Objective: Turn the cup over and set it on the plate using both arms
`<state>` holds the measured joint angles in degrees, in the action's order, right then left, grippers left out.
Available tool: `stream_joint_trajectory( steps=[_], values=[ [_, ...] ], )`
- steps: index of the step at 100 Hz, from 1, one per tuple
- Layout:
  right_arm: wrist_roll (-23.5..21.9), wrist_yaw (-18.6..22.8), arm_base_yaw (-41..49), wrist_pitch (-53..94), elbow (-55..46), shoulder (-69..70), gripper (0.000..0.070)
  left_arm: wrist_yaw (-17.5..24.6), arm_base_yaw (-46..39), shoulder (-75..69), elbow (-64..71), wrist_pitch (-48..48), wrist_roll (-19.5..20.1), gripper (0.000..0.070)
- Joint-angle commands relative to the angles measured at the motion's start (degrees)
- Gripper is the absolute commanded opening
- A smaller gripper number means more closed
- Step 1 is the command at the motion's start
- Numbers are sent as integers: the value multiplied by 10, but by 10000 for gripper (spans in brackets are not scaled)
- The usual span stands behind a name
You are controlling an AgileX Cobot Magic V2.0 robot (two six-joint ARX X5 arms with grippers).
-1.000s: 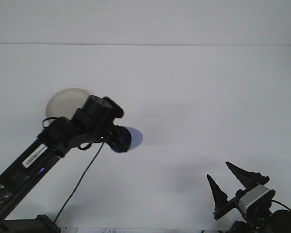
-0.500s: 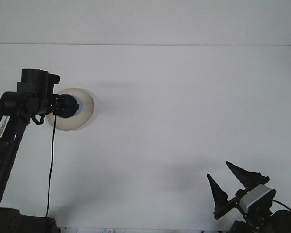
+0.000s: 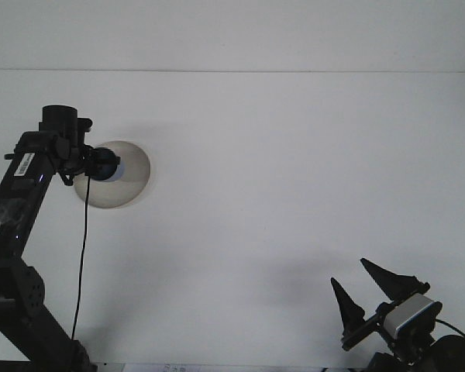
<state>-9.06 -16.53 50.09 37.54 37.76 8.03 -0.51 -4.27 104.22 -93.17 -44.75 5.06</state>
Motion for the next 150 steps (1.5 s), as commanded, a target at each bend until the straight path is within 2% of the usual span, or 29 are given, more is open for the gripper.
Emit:
stream_joint_trajectory(
  steps=[1,61,66,71,83,86,89,133,150],
  values=[
    [-7,0,5,-2,3,2,482,-1,-2,19,-14,7,2,4],
    [-8,-1,5,-2,3,2,482,-1,-2,53,-14,15,3,4],
    [-8,0,5,-2,3,2,482,-1,-2,53,-14,20,2,25],
    [-8,0,5,-2,3,2,482,-1,-2,52,-16,24,-2,87],
    [-8,0,5,-2,3,2,482,-1,-2,51,-39,15,-24,427],
    [-8,0,5,-2,3,2,482,-1,-2,51,-47,10,-28,484],
    [-8,0,5,-2,3,2,482,-1,-2,51,-56,5,-30,512],
    [-8,0,5,15,3,2,482,6,-1,18,-201,-113,-45,509],
    [-5,-8,5,15,3,2,482,52,3,-78,-201,-114,-47,509]
  ],
)
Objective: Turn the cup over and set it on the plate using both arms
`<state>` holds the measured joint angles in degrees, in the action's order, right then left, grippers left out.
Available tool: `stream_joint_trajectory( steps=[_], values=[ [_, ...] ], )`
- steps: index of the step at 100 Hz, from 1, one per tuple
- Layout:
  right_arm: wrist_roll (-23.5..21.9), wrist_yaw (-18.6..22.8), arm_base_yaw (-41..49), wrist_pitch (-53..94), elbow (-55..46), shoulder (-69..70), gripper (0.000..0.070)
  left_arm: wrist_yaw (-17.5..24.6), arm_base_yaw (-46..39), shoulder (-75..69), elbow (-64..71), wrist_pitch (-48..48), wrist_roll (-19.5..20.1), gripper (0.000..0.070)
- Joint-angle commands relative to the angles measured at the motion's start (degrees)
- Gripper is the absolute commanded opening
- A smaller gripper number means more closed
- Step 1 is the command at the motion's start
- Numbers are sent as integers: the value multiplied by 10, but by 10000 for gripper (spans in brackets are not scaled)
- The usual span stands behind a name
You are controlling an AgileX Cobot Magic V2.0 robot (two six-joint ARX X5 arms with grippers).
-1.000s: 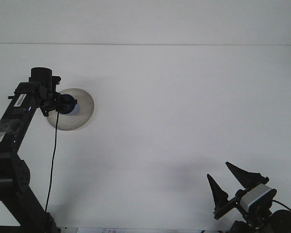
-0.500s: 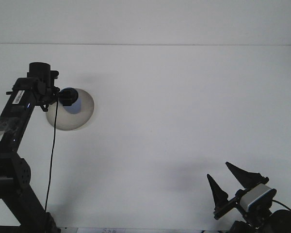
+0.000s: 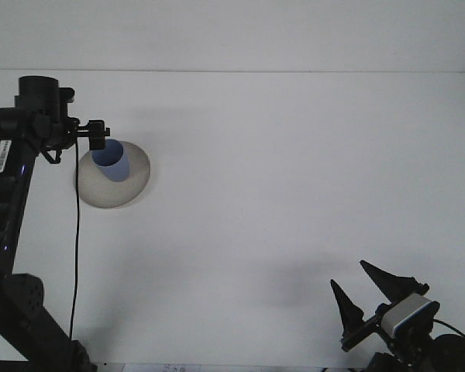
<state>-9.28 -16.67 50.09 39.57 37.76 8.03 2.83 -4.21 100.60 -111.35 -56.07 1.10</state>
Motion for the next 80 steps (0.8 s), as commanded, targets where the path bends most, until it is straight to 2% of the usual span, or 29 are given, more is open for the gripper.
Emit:
stream_joint_trajectory(
  steps=[1,20,38,46,65,80],
  values=[
    [-3,-10,5,-5,3,2,482,22,2,-48,-19,0,-7,509],
    [8,-63,5,-6,3,2,484,58,22,-196,20,29,-12,503],
    [21,-110,5,-6,3,2,484,69,68,-380,219,136,-28,503],
    [21,-123,5,-6,3,2,484,69,98,-468,336,188,-55,503],
    [35,-123,5,-6,3,2,484,70,172,-659,576,250,-135,504],
    [35,-123,5,-7,3,2,484,70,192,-767,682,262,-158,503]
  ],
)
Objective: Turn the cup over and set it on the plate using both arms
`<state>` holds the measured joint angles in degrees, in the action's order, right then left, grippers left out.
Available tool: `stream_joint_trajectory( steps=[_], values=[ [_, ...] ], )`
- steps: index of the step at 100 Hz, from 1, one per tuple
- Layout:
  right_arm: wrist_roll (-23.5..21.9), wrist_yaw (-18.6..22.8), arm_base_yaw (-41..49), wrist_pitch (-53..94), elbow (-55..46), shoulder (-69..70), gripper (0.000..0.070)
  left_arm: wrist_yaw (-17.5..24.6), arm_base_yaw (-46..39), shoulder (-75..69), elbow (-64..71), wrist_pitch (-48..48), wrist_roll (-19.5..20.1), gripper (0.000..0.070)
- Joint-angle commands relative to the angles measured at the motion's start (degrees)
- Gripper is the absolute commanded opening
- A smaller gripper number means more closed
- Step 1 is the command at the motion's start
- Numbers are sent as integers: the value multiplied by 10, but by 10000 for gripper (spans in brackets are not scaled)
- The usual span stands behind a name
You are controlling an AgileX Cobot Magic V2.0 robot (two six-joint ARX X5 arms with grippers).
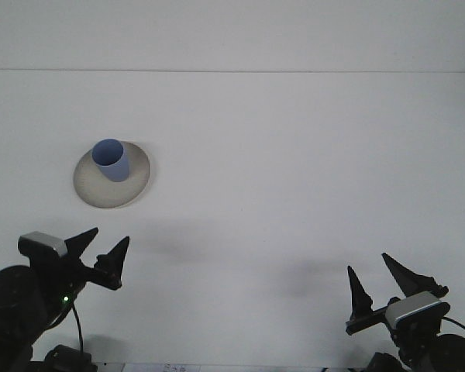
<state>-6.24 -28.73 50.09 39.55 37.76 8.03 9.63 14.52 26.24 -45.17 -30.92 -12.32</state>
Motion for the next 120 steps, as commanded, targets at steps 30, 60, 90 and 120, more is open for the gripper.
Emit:
stream_joint_trajectory(
  steps=[30,60,90,120],
  values=[
    [-15,2,5,-5,3,2,0,2,6,-98,48,4,-24,0],
    [-19,2,5,-4,4,2,4,2,6,-98,47,2,-30,12],
    [-19,2,5,-4,4,2,4,2,6,-98,47,10,-30,12],
    [-19,2,5,-4,4,2,4,2,6,-98,47,10,-27,12]
  ],
)
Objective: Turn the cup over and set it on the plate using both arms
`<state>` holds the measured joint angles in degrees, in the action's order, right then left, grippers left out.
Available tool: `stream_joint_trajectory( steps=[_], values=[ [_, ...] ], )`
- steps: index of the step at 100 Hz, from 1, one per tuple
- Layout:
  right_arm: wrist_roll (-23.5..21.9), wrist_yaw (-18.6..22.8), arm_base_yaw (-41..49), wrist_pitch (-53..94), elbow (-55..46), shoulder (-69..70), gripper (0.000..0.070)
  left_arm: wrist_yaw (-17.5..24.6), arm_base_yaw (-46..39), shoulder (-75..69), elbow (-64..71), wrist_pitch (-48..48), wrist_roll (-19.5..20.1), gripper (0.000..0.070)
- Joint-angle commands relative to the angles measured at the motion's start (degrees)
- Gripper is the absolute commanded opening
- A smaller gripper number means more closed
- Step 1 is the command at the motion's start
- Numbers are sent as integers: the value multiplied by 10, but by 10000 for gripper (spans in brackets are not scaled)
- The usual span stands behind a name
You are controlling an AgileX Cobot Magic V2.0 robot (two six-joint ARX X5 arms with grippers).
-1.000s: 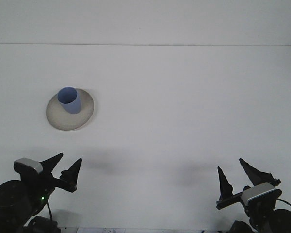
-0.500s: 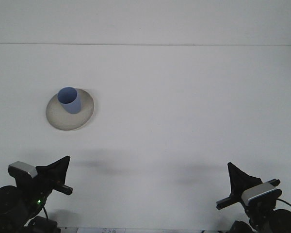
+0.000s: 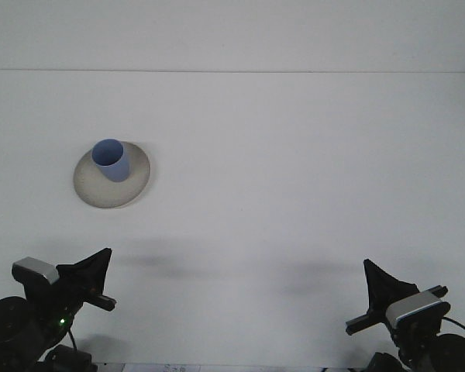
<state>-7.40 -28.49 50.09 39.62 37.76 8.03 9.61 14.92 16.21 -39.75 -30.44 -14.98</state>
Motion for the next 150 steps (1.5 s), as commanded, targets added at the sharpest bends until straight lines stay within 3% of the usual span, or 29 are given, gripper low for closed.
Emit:
stream_joint_trajectory(
  steps=[1,19,29,48,77,150],
  values=[
    [-7,0,5,-5,4,2,4,0,2,2,-7,5,3,12],
    [-7,0,5,-5,4,2,4,-66,-21,-20,34,48,159,12],
    [-7,0,5,-5,4,2,4,-128,-48,-50,118,136,195,12],
    [-7,0,5,-5,4,2,4,-152,-99,-117,279,265,203,12],
    [-7,0,5,-5,4,2,4,-152,-122,-160,391,320,198,12],
    [-7,0,5,-5,4,2,4,-151,-122,-160,389,307,185,12]
  ],
)
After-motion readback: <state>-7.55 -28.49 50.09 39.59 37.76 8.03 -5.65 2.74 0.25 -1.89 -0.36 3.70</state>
